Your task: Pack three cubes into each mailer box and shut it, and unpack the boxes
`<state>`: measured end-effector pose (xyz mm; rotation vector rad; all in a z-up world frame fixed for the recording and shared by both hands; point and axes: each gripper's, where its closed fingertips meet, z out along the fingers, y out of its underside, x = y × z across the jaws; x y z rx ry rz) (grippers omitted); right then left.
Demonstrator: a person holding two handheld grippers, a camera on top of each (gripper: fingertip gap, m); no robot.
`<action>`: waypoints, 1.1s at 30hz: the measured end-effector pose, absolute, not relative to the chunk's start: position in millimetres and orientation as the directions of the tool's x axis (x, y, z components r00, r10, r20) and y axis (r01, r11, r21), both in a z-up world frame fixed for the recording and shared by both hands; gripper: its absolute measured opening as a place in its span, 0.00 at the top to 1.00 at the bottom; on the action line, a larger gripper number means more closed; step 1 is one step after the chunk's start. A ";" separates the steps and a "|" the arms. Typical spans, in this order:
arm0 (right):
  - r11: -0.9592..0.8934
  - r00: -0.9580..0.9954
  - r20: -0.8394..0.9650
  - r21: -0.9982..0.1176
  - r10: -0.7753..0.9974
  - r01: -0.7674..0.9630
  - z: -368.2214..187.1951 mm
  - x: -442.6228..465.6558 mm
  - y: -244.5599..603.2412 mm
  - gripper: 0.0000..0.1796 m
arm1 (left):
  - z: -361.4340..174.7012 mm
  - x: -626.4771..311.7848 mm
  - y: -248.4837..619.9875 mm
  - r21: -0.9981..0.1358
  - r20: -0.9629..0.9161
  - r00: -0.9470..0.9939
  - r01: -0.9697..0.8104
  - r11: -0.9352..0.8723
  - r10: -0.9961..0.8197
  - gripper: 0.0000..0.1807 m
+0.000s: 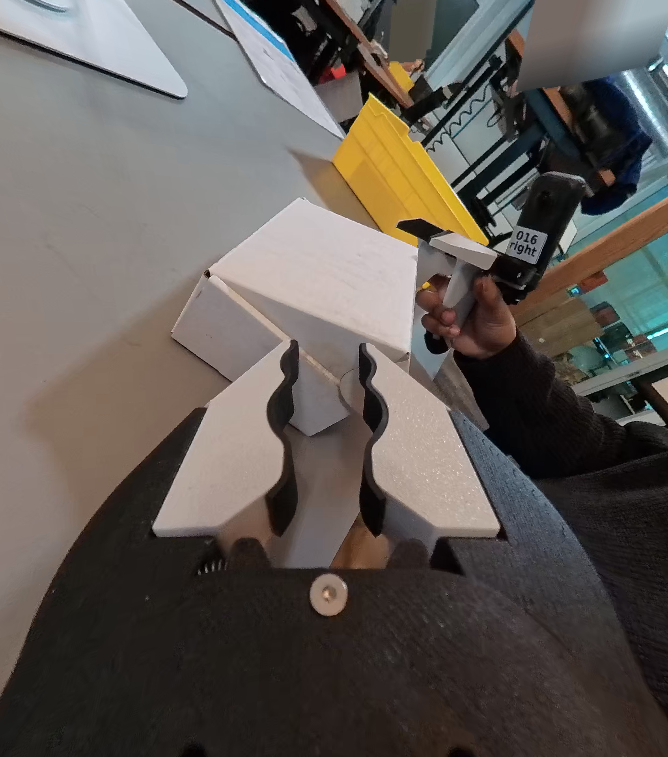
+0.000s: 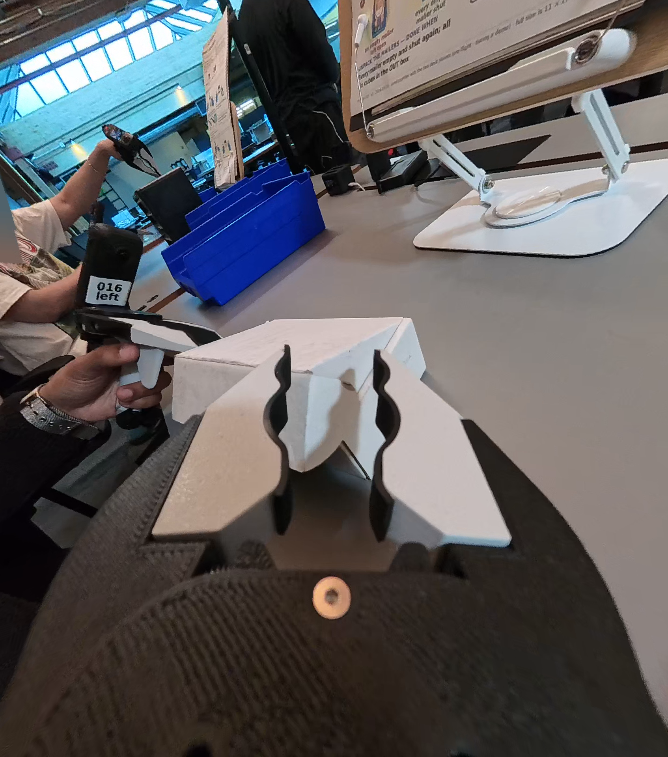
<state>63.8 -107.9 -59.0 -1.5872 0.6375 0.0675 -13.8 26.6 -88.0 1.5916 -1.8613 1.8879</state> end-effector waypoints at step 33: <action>-0.011 0.797 -0.548 -0.822 -0.254 -0.569 -71.4 52.9 -97.0 0.72 | -104.5 -33.6 3.2 -0.721 0.583 -0.562 -0.691 -0.054 -0.586 0.87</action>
